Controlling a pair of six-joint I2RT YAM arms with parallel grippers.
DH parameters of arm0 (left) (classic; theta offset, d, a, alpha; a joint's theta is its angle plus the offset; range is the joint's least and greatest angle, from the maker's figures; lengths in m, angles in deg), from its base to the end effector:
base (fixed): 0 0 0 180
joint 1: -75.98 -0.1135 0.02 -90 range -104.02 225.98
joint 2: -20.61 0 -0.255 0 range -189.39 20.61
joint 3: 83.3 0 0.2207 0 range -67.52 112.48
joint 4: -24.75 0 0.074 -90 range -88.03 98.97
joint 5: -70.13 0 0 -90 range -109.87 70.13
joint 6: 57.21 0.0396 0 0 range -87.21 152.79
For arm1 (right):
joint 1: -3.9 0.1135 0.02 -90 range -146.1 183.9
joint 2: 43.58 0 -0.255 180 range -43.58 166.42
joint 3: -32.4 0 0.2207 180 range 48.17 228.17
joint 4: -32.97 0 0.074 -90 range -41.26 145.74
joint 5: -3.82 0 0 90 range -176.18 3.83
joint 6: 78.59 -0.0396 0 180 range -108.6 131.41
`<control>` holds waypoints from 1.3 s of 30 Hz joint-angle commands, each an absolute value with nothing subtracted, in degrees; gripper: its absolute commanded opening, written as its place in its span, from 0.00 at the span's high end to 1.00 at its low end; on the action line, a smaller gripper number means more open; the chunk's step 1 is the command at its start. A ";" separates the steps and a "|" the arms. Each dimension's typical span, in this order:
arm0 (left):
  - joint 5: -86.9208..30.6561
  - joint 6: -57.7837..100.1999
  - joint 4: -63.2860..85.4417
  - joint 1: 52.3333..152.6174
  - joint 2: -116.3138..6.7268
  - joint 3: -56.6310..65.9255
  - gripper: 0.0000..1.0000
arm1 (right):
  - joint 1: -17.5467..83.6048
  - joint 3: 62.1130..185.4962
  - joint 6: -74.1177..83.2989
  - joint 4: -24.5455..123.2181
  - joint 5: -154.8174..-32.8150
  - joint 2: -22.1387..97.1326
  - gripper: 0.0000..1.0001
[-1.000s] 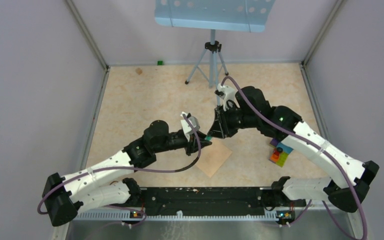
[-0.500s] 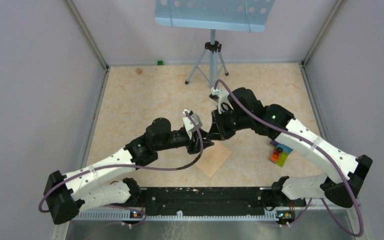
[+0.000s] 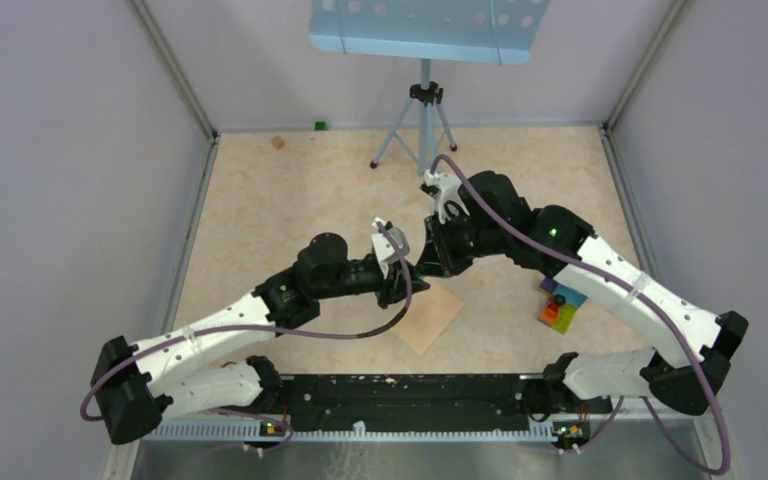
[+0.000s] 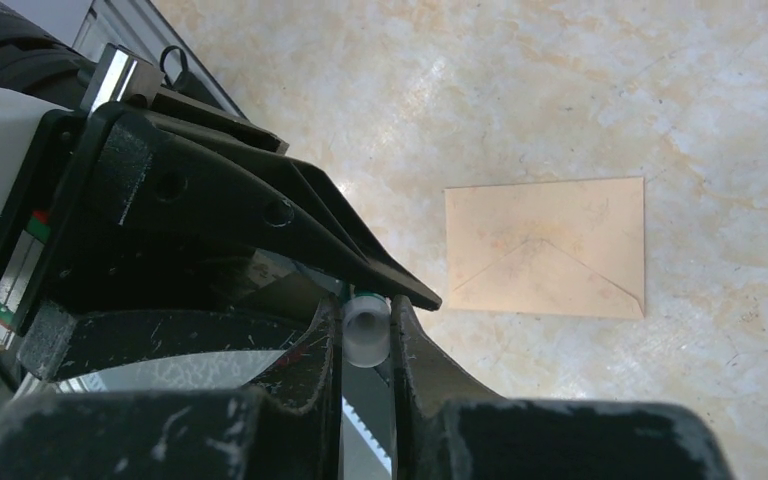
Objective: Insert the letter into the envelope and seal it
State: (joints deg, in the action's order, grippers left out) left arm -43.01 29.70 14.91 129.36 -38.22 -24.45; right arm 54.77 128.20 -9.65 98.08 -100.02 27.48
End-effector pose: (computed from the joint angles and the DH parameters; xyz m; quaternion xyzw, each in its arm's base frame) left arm 0.1173 -0.1839 0.3129 0.4354 0.6236 -0.4337 0.4832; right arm 0.1336 0.1792 0.3742 -0.2806 0.8577 0.3332 0.2730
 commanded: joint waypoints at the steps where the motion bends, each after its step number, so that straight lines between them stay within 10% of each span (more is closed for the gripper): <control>1: -42.89 29.12 17.94 129.33 -37.51 -23.55 0.79 | 55.56 131.09 -9.15 98.27 -99.23 28.10 1.00; 4: -41.88 27.48 19.24 129.28 -37.61 -24.18 1.00 | 55.58 131.06 -9.68 97.98 -97.87 28.38 0.94; 8: -37.65 22.15 21.40 128.51 -37.09 -25.67 1.00 | 55.52 131.60 -11.49 96.79 -91.94 27.61 0.52; 11: -35.27 14.44 22.81 126.12 -36.58 -26.80 1.00 | 54.11 132.26 -12.99 95.94 -86.93 26.37 0.37; 39: -20.39 -24.36 17.70 115.22 -33.99 -27.35 1.00 | 32.62 108.56 -9.87 77.52 -75.78 37.14 0.48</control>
